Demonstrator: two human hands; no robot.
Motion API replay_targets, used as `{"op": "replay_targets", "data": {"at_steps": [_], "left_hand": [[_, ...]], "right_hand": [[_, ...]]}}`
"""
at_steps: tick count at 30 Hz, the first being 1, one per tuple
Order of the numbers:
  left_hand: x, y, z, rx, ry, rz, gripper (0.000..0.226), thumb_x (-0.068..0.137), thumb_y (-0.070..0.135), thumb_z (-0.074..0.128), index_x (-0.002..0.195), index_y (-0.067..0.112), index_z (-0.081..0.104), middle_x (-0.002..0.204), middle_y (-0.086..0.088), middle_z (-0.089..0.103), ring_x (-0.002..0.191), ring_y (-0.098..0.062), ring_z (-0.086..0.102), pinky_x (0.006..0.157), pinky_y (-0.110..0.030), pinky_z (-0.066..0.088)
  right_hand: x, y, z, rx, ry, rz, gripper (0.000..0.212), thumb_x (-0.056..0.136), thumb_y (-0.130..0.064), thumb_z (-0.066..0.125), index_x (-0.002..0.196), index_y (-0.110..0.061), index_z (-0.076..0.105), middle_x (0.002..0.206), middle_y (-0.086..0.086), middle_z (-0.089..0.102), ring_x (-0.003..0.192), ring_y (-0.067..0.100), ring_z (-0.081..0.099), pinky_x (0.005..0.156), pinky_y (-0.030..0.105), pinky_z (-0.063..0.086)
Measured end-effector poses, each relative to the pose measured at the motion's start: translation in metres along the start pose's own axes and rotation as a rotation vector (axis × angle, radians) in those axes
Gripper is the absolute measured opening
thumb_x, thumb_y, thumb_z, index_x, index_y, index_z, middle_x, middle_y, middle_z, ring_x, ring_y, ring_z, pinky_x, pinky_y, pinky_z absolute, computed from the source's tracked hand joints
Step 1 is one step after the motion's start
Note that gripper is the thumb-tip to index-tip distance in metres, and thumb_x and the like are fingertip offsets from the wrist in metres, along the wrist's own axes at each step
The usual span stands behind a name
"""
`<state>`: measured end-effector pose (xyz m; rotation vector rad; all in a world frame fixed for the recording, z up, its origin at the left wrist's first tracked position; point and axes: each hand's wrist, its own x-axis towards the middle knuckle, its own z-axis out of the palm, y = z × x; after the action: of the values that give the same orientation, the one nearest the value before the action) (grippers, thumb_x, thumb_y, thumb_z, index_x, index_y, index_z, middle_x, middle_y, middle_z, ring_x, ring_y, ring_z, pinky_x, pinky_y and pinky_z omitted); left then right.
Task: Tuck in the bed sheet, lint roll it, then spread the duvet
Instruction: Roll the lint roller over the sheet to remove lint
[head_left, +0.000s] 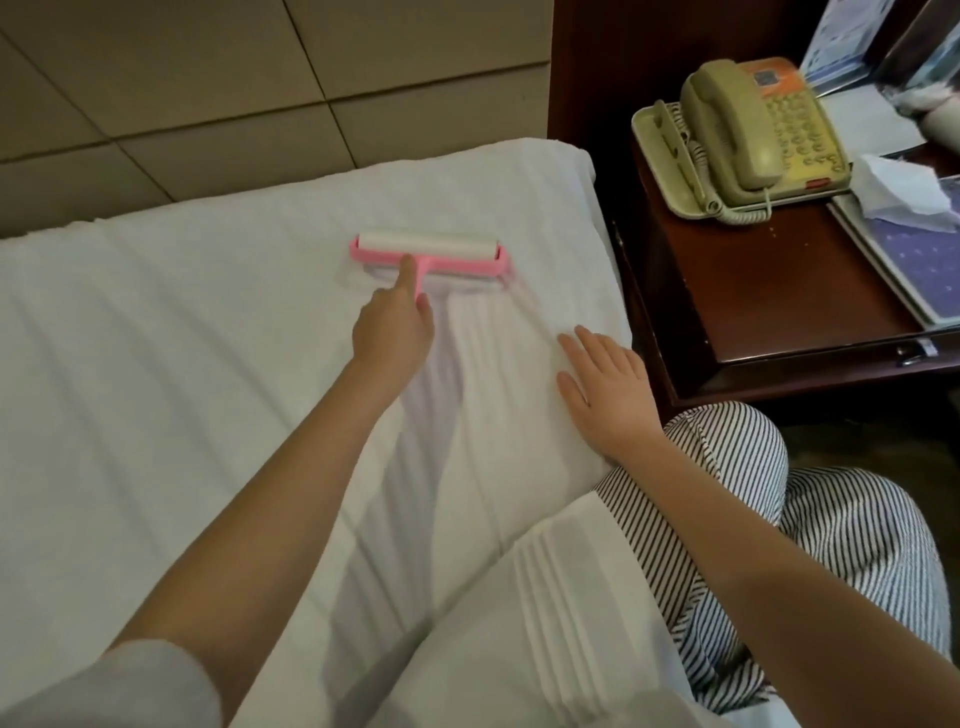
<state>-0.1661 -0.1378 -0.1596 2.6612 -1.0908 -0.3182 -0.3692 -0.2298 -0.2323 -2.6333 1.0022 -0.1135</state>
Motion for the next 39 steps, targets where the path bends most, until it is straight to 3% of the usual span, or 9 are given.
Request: {"op": "replay_targets", "data": {"at_steps": [5, 8, 13, 18, 21, 26, 30, 34, 39], "left_hand": [[-0.075, -0.004, -0.001, 0.149, -0.078, -0.107, 0.054, 0.101, 0.021, 0.031, 0.151, 0.019, 0.011, 0.108, -0.021, 0.054, 0.100, -0.037, 0.056, 0.071, -0.035, 0.038], [-0.129, -0.010, -0.002, 0.271, -0.159, -0.099, 0.058, 0.101, 0.024, 0.030, 0.151, 0.020, 0.001, 0.093, -0.013, 0.048, 0.091, -0.033, 0.059, 0.065, -0.032, 0.036], [-0.040, 0.004, 0.003, 0.106, -0.069, -0.123, 0.057, 0.100, 0.016, 0.032, 0.151, 0.015, 0.008, 0.121, -0.027, 0.050, 0.110, -0.040, 0.052, 0.085, -0.042, 0.041], [0.016, 0.031, 0.001, 0.018, -0.062, -0.141, 0.056, 0.101, 0.016, 0.029, 0.152, 0.015, 0.005, 0.131, -0.021, 0.046, 0.117, -0.036, 0.049, 0.090, -0.040, 0.041], [-0.046, 0.006, 0.011, -0.010, -0.056, -0.130, 0.057, 0.100, 0.020, 0.031, 0.151, 0.018, 0.006, 0.117, -0.025, 0.054, 0.105, -0.039, 0.055, 0.081, -0.039, 0.042], [-0.144, -0.036, 0.001, -0.127, -0.078, -0.014, 0.060, 0.097, 0.026, 0.039, 0.149, 0.034, 0.011, 0.065, -0.005, 0.045, 0.060, -0.023, 0.053, 0.051, -0.026, 0.032], [-0.074, -0.024, 0.019, -0.087, 0.032, -0.010, 0.058, 0.098, 0.025, 0.039, 0.150, 0.028, 0.014, 0.083, -0.015, 0.052, 0.082, -0.037, 0.058, 0.065, -0.032, 0.036], [0.011, 0.010, 0.035, -0.164, 0.069, -0.034, 0.054, 0.100, 0.026, 0.034, 0.150, 0.024, 0.014, 0.104, -0.020, 0.056, 0.094, -0.035, 0.057, 0.071, -0.032, 0.037], [-0.024, 0.007, 0.026, -0.129, 0.014, -0.040, 0.056, 0.100, 0.025, 0.035, 0.151, 0.022, 0.013, 0.105, -0.022, 0.056, 0.096, -0.038, 0.057, 0.074, -0.034, 0.041]], "right_hand": [[0.002, 0.002, 0.000, 0.064, -0.029, 0.044, 0.051, 0.102, -0.035, 0.025, 0.151, -0.025, 0.013, 0.158, -0.001, 0.008, 0.146, 0.018, 0.004, 0.115, 0.031, -0.005], [0.002, 0.002, 0.004, 0.059, -0.040, 0.051, 0.051, 0.102, -0.037, 0.023, 0.151, -0.026, 0.011, 0.159, -0.002, 0.007, 0.146, 0.018, 0.003, 0.115, 0.032, -0.006], [0.002, 0.002, 0.005, 0.041, -0.072, 0.015, 0.052, 0.102, -0.038, 0.024, 0.151, -0.026, 0.009, 0.159, -0.004, 0.005, 0.146, 0.016, 0.001, 0.114, 0.031, -0.007], [0.002, 0.002, 0.004, 0.075, -0.048, 0.050, 0.052, 0.102, -0.036, 0.025, 0.151, -0.026, 0.011, 0.159, -0.003, 0.007, 0.146, 0.016, 0.002, 0.115, 0.031, -0.005], [0.005, 0.002, 0.004, 0.091, -0.063, 0.069, 0.052, 0.102, -0.036, 0.025, 0.151, -0.026, 0.011, 0.159, -0.003, 0.007, 0.146, 0.016, 0.003, 0.115, 0.032, -0.004], [0.003, 0.000, 0.002, 0.139, -0.029, 0.071, 0.052, 0.102, -0.034, 0.028, 0.150, -0.023, 0.016, 0.158, 0.000, 0.011, 0.145, 0.018, 0.008, 0.115, 0.031, 0.000], [0.004, -0.002, 0.003, 0.140, -0.013, 0.067, 0.051, 0.102, -0.031, 0.032, 0.149, -0.018, 0.022, 0.157, 0.002, 0.017, 0.144, 0.020, 0.013, 0.115, 0.032, 0.003], [0.007, 0.002, 0.005, 0.141, 0.026, 0.092, 0.049, 0.101, -0.033, 0.032, 0.147, -0.015, 0.029, 0.154, 0.005, 0.026, 0.142, 0.021, 0.020, 0.114, 0.033, 0.006], [0.006, 0.002, 0.002, 0.152, 0.045, 0.115, 0.047, 0.100, -0.026, 0.037, 0.144, -0.011, 0.033, 0.151, 0.006, 0.033, 0.139, 0.021, 0.027, 0.112, 0.033, 0.011]]}}
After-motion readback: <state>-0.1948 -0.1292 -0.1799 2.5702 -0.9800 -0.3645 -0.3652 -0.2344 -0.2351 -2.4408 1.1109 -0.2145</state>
